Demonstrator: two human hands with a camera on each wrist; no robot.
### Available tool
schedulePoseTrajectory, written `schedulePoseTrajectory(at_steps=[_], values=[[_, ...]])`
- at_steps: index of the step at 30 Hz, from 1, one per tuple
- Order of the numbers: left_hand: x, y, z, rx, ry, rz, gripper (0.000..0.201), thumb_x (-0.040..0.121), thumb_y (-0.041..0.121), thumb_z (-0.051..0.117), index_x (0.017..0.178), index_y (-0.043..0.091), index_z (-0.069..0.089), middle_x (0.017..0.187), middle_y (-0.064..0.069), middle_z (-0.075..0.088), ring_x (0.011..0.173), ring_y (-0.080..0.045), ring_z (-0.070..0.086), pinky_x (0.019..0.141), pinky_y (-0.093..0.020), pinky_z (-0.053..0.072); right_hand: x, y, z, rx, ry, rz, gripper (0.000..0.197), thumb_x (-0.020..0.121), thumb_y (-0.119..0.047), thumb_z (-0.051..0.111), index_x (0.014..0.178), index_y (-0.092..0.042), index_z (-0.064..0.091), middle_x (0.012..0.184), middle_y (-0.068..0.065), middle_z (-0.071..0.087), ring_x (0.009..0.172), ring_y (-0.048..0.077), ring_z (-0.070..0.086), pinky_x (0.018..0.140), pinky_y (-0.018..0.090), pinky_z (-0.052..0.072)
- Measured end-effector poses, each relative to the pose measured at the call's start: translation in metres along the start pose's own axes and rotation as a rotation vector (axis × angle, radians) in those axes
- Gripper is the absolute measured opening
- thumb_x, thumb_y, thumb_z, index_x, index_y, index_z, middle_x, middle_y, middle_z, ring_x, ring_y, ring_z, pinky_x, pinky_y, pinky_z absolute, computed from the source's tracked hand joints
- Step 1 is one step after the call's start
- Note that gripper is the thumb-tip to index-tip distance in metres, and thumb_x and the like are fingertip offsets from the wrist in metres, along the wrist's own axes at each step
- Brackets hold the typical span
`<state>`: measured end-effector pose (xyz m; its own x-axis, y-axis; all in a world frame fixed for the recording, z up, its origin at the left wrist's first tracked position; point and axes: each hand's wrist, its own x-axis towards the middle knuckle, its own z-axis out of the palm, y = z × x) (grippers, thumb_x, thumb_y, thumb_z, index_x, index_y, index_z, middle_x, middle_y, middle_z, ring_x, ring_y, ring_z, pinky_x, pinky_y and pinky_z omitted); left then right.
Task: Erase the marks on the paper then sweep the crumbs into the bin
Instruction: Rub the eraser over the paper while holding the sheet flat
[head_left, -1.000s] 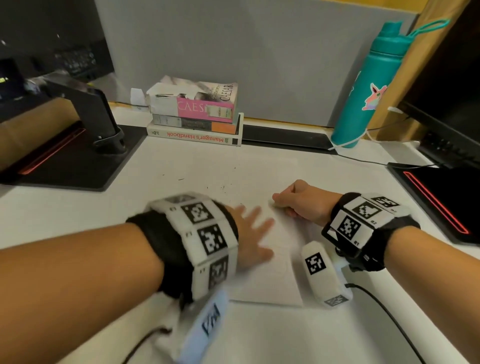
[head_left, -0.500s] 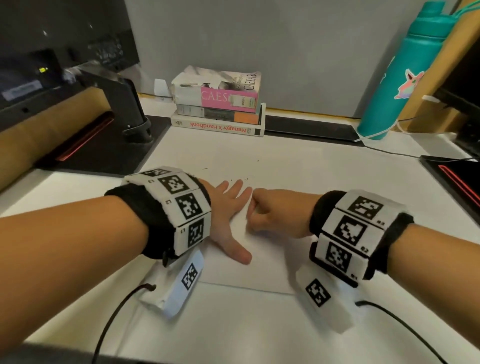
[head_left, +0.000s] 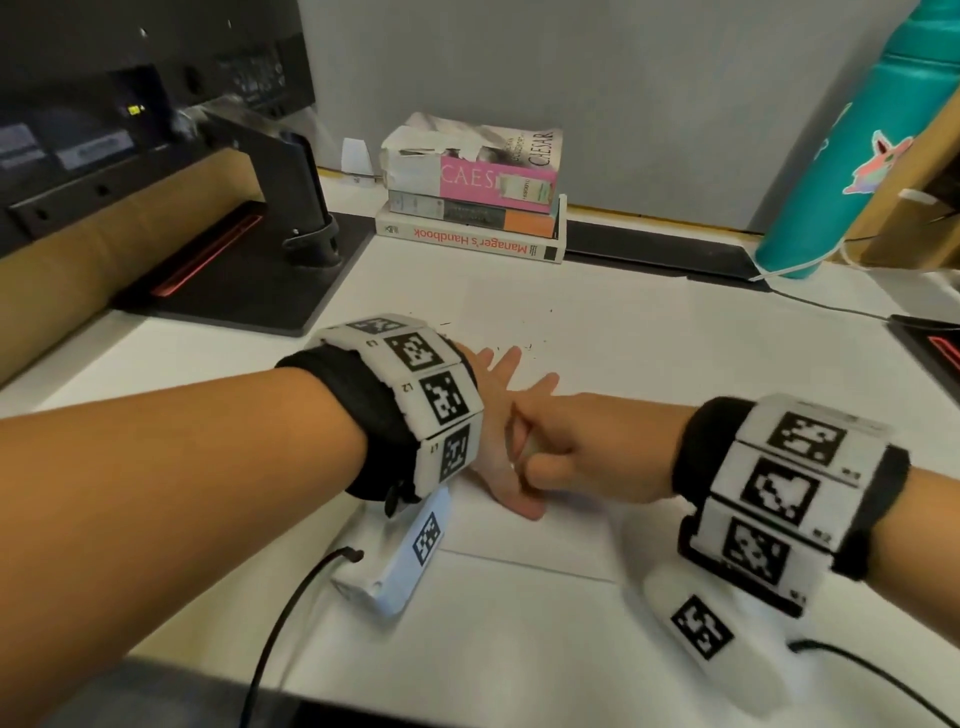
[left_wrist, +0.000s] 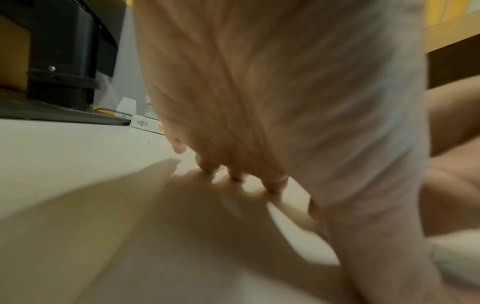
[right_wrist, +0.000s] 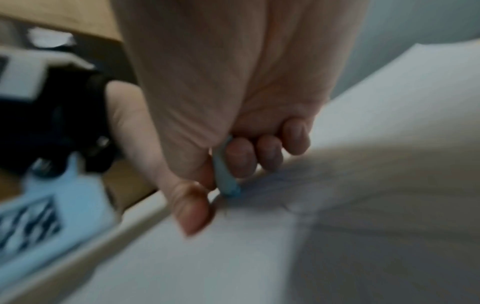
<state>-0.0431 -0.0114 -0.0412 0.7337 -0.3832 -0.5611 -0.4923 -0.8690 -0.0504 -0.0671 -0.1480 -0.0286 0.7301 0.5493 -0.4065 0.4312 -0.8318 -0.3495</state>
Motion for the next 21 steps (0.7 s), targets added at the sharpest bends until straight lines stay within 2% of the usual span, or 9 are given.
schedulePoseTrajectory(at_steps=[2, 4, 7, 9, 12, 15, 17, 19, 21], values=[[-0.001, 0.0, 0.0, 0.011, 0.006, 0.007, 0.117, 0.063, 0.082, 0.055, 0.145, 0.044, -0.02, 0.155, -0.005, -0.03, 0.145, -0.029, -0.019, 0.114, -0.052, -0.005, 0.002, 0.007, -0.008, 0.007, 0.05, 0.07, 0.011, 0.089, -0.026, 0.053, 0.094, -0.02, 0.046, 0.088, 0.0, 0.057, 0.078, 0.014, 0.051, 0.074, 0.026, 0.042], [-0.001, 0.0, -0.001, 0.009, 0.012, 0.0, 0.116, 0.064, 0.082, 0.054, 0.145, 0.043, -0.02, 0.155, -0.003, -0.029, 0.145, -0.028, -0.018, 0.114, -0.053, -0.006, 0.004, 0.009, -0.015, -0.039, 0.093, 0.126, 0.011, 0.09, -0.029, 0.051, 0.09, -0.021, 0.044, 0.081, -0.004, 0.053, 0.076, 0.014, 0.049, 0.068, 0.024, 0.039], [-0.001, 0.0, 0.001, -0.003, 0.015, 0.002, 0.116, 0.063, 0.081, 0.057, 0.147, 0.043, -0.013, 0.155, -0.006, -0.03, 0.145, -0.029, -0.02, 0.114, -0.051, -0.007, 0.002, -0.002, -0.004, -0.025, 0.011, 0.004, 0.013, 0.089, -0.023, 0.052, 0.082, -0.027, 0.041, 0.076, -0.006, 0.052, 0.071, 0.011, 0.048, 0.069, 0.026, 0.042], [0.0, 0.0, 0.001, 0.01, 0.02, -0.001, 0.121, 0.058, 0.083, 0.058, 0.145, 0.045, -0.018, 0.155, -0.006, -0.029, 0.145, -0.03, -0.02, 0.113, -0.052, -0.007, -0.002, -0.001, -0.001, 0.041, -0.011, -0.012, 0.007, 0.088, -0.022, 0.054, 0.09, -0.021, 0.047, 0.084, -0.001, 0.057, 0.074, 0.012, 0.051, 0.076, 0.03, 0.047], [-0.001, -0.001, 0.0, 0.033, 0.021, -0.007, 0.123, 0.058, 0.085, 0.056, 0.143, 0.045, -0.023, 0.155, -0.004, -0.029, 0.146, -0.029, -0.017, 0.114, -0.053, -0.005, 0.0, 0.012, -0.014, -0.014, 0.103, 0.126, 0.013, 0.089, -0.027, 0.052, 0.095, -0.016, 0.049, 0.093, 0.005, 0.061, 0.08, 0.017, 0.052, 0.077, 0.03, 0.045], [-0.001, -0.001, 0.0, 0.004, 0.018, -0.001, 0.121, 0.057, 0.083, 0.058, 0.143, 0.048, -0.02, 0.155, -0.005, -0.029, 0.145, -0.03, -0.019, 0.113, -0.053, -0.007, 0.0, 0.006, -0.004, 0.007, 0.039, 0.02, 0.008, 0.088, -0.023, 0.053, 0.091, -0.021, 0.047, 0.092, 0.004, 0.061, 0.079, 0.017, 0.054, 0.077, 0.032, 0.046], [0.001, -0.001, 0.001, 0.001, 0.026, -0.003, 0.124, 0.055, 0.084, 0.059, 0.142, 0.049, -0.021, 0.156, -0.006, -0.028, 0.145, -0.031, -0.019, 0.112, -0.054, -0.007, -0.003, 0.005, 0.001, 0.087, -0.024, -0.016, 0.012, 0.085, -0.021, 0.057, 0.087, -0.027, 0.046, 0.092, 0.005, 0.062, 0.08, 0.018, 0.057, 0.08, 0.033, 0.048], [0.002, 0.0, 0.0, 0.046, 0.021, -0.01, 0.123, 0.054, 0.086, 0.056, 0.142, 0.049, -0.023, 0.156, -0.007, -0.028, 0.145, -0.033, -0.015, 0.113, -0.055, -0.005, -0.003, 0.013, -0.009, 0.077, 0.052, 0.088, 0.008, 0.086, -0.025, 0.057, 0.088, -0.025, 0.049, 0.095, 0.006, 0.064, 0.086, 0.021, 0.058, 0.083, 0.032, 0.048], [0.001, 0.001, -0.001, 0.064, 0.014, -0.019, 0.12, 0.056, 0.086, 0.054, 0.142, 0.048, -0.021, 0.156, -0.007, -0.028, 0.146, -0.034, -0.013, 0.113, -0.056, -0.003, -0.003, 0.017, -0.016, 0.013, 0.097, 0.132, 0.007, 0.087, -0.027, 0.054, 0.089, -0.022, 0.049, 0.089, 0.003, 0.061, 0.083, 0.018, 0.055, 0.078, 0.029, 0.046]])
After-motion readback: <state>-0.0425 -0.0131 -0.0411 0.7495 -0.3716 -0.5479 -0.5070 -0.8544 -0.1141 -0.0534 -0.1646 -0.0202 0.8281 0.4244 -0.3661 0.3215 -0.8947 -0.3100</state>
